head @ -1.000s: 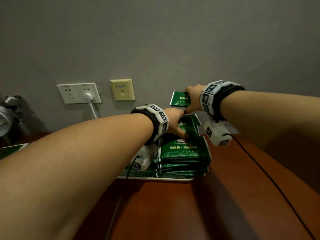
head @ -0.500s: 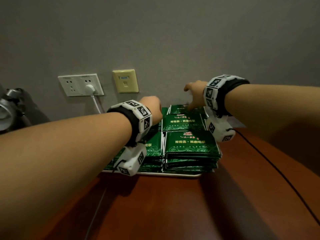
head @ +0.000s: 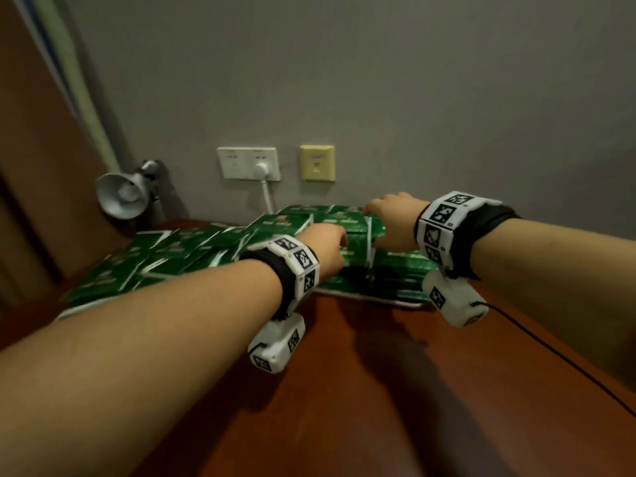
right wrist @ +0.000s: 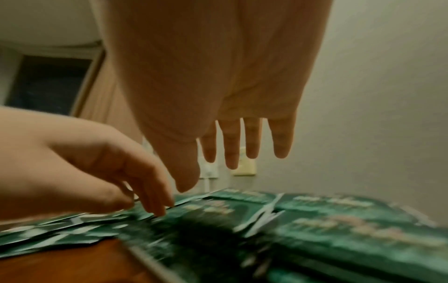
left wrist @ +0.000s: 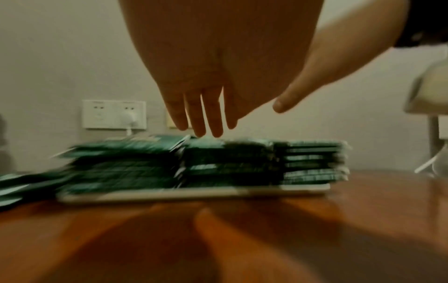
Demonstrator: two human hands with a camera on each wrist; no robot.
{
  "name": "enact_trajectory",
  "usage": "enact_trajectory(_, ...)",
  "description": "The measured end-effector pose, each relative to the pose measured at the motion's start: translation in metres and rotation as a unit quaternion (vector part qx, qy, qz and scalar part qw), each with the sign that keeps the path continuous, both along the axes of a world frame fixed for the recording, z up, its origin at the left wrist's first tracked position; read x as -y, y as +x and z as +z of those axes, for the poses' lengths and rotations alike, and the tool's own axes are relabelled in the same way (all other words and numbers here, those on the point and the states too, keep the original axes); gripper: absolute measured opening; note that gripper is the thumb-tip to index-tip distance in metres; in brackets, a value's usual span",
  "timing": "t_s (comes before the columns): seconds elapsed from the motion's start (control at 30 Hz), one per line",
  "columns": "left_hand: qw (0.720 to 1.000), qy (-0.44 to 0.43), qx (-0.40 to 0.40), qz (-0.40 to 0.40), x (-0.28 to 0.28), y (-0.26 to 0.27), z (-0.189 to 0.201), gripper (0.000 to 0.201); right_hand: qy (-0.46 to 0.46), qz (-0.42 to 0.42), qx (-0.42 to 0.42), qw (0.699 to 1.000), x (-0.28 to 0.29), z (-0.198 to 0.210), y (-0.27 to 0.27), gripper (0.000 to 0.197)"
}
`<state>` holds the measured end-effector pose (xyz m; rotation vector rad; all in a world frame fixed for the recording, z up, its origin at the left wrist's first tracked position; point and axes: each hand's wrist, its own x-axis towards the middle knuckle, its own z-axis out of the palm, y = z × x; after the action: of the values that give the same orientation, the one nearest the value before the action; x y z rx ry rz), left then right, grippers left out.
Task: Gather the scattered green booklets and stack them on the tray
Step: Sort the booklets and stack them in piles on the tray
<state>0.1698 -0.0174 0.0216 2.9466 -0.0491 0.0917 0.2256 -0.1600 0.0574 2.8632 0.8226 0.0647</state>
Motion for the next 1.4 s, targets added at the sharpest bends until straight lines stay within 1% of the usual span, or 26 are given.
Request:
enact_trajectory(0.07,1.000,0.016,-0.010,0.020,-0.020,-0.040,-0.023,0.034,0.015,0.039,-0.019,0.999,-0.030,-0.013,-0.040,0.064)
enact_trajectory(0.13,0.997,0.042,-0.040,0.050,-0.045,-0.079,-0.048,0.034,0.013,0.073,-0.060,0.995,-0.063,-0.035,-0.079,0.067)
enact_trajectory(0.23,0.987,0.055,-0.075,0.133,-0.082,-0.127,-0.077,0.035,-0.026,0.097,-0.118,0.988,-0.108,-0.076,-0.132,0.070)
enact_trajectory(0.33,0.974,0.047,-0.087,0.203,-0.112,-0.157,-0.094,0.040,-0.047,0.097,-0.168,0.980,-0.145,-0.107,-0.173,0.075)
enact_trajectory(0.43,0.965,0.034,-0.096,0.243,-0.136,-0.170,-0.102,0.048,-0.063,0.100,-0.179,0.977,-0.171,-0.121,-0.195,0.089)
enact_trajectory(0.57,0.956,0.043,-0.102,0.270,-0.162,-0.168,-0.109,0.053,-0.118,0.062,-0.188,0.973,-0.189,-0.127,-0.193,0.110)
enact_trajectory(0.67,0.939,0.077,-0.108,0.317,-0.183,-0.158,-0.115,0.058,-0.138,0.044,-0.196,0.970,-0.199,-0.129,-0.183,0.118)
enact_trajectory(0.73,0.920,0.098,-0.113,0.361,-0.200,-0.149,-0.122,0.060,-0.142,0.047,-0.192,0.970,-0.202,-0.130,-0.178,0.120)
enact_trajectory(0.8,0.898,0.113,-0.126,0.405,-0.217,-0.144,-0.125,0.052,-0.146,0.057,-0.185,0.970,-0.203,-0.130,-0.176,0.119)
enact_trajectory(0.83,0.890,0.119,-0.134,0.419,-0.223,-0.140,-0.126,0.049,-0.150,0.056,-0.184,0.970,-0.204,-0.130,-0.175,0.119)
enact_trajectory(0.9,0.878,0.121,-0.167,0.432,-0.236,-0.134,-0.130,0.051,-0.158,0.049,-0.184,0.969,-0.206,-0.130,-0.174,0.119)
enact_trajectory(0.97,0.866,0.095,-0.210,0.443,-0.250,-0.116,-0.143,0.060,-0.159,0.048,-0.191,0.968,-0.206,-0.129,-0.175,0.119)
enact_trajectory(1.0,0.864,0.081,-0.228,0.442,-0.262,-0.096,-0.159,0.063,-0.158,0.045,-0.194,0.967,-0.205,-0.129,-0.176,0.118)
enact_trajectory(1.03,0.855,0.065,-0.266,0.441,-0.283,-0.062,-0.190,0.063,-0.158,0.045,-0.195,0.967,-0.205,-0.128,-0.176,0.118)
enact_trajectory(1.07,0.850,0.084,-0.286,0.434,-0.294,-0.042,-0.209,0.063,-0.156,0.046,-0.195,0.967,-0.204,-0.128,-0.176,0.119)
enact_trajectory(1.1,0.851,0.087,-0.297,0.425,-0.301,-0.035,-0.213,0.065,-0.155,0.046,-0.195,0.967,-0.204,-0.127,-0.177,0.119)
enact_trajectory(1.13,0.856,0.087,-0.297,0.415,-0.295,-0.048,-0.199,0.069,-0.156,0.046,-0.196,0.967,-0.204,-0.128,-0.177,0.119)
enact_trajectory(1.17,0.868,0.077,-0.283,0.401,-0.277,-0.076,-0.169,0.070,-0.153,0.045,-0.198,0.967,-0.204,-0.128,-0.177,0.119)
enact_trajectory(1.2,0.871,0.078,-0.277,0.399,-0.261,-0.107,-0.142,0.068,-0.151,0.046,-0.198,0.967,-0.205,-0.130,-0.176,0.119)
enact_trajectory(1.23,0.875,0.085,-0.267,0.395,-0.250,-0.127,-0.123,0.063,-0.151,0.047,-0.198,0.967,-0.206,-0.132,-0.175,0.120)
enact_trajectory(1.3,0.878,0.094,-0.263,0.388,-0.247,-0.137,-0.115,0.052,-0.148,0.050,-0.190,0.969,-0.207,-0.133,-0.173,0.121)
enact_trajectory(1.37,0.881,0.070,-0.266,0.384,-0.238,-0.143,-0.108,0.041,-0.135,0.049,-0.185,0.972,-0.208,-0.136,-0.171,0.121)
enact_trajectory(1.4,0.885,0.086,-0.265,0.374,-0.231,-0.146,-0.103,0.039,-0.130,0.043,-0.184,0.973,-0.208,-0.139,-0.169,0.122)
